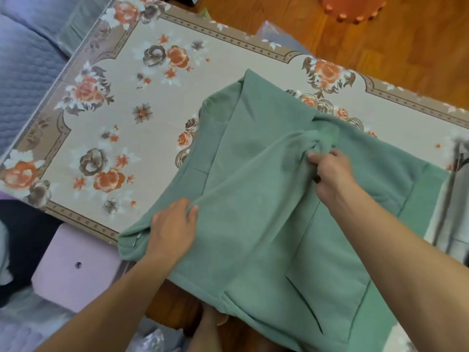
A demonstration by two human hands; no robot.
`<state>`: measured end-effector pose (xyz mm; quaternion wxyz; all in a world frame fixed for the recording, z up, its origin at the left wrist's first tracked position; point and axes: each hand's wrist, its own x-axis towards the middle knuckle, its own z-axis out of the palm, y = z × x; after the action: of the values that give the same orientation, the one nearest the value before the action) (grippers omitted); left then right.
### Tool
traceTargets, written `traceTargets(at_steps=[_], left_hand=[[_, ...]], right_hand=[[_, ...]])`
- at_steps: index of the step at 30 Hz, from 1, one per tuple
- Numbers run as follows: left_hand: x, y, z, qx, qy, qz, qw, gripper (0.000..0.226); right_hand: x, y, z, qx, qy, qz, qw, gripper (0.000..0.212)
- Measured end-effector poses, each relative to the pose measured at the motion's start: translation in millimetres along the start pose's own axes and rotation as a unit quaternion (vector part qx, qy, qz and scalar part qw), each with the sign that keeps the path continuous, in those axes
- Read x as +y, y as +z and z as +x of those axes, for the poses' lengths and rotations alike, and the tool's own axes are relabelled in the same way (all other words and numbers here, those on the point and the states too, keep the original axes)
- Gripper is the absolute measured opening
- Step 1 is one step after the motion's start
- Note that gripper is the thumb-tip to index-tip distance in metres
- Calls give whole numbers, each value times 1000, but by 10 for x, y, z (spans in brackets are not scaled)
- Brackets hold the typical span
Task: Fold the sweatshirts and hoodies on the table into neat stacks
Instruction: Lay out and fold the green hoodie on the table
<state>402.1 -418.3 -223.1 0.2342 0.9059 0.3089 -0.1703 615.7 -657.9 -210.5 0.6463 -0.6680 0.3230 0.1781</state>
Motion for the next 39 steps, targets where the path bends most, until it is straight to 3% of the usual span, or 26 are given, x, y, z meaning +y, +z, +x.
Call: traceTargets(at_steps=[3,6,8,10,12,14,16,18,20,22,23,28,30,33,35,37,39], left_hand=[[-114,-166,-195,54,-30,-86,994,30],[-206,-236,-212,71,-48,-132,988,24],[-285,-220,-97,41,-54,-120,990,30],[-367,-205,18,-11,-61,-74,995,38],[-489,-175,86,-44,-62,-20,997,37],[-594,-180,111,-44,-50,-3,998,33],[-672,-189,115,-15,-32,28,999,37],[-680,-168,107,59,66,132,987,46],[-539,-76,39,117,217,180,952,52],[-353,89,-9,99,356,185,910,57],[-295,192,-4,75,389,200,896,58],[-478,579,231,-3,334,239,912,63],[-479,595,245,-11,330,241,913,64],[-393,455,172,-29,327,262,907,68],[-408,347,-11,-7,342,261,903,67],[-504,312,-340,38,333,175,926,54],[-678,385,-709,57,202,42,977,35]], right_hand=[[-318,173,-55,-70,-109,10,992,25],[-479,457,102,-45,-172,-57,982,25],[-421,599,311,-29,-170,-138,975,27],[-274,653,488,-24,-137,-242,960,48],[-128,639,467,21,-168,-397,902,63],[23,649,245,51,-313,-485,815,60],[252,678,-25,13,-443,-516,733,58],[534,716,-164,-37,-493,-563,662,59],[643,810,-179,-55,-471,-611,634,63],[611,894,-10,-36,-418,-638,646,66],[582,915,114,-26,-383,-650,656,67],[477,891,499,-72,-271,-690,668,73],[440,834,369,-94,-282,-684,666,74],[613,467,-248,-101,-405,-618,666,61],[1052,52,-851,-104,-406,-538,731,39],[1609,-373,-1450,-95,-263,-479,832,15],[2174,-749,-1928,-30,-57,-395,916,23]])
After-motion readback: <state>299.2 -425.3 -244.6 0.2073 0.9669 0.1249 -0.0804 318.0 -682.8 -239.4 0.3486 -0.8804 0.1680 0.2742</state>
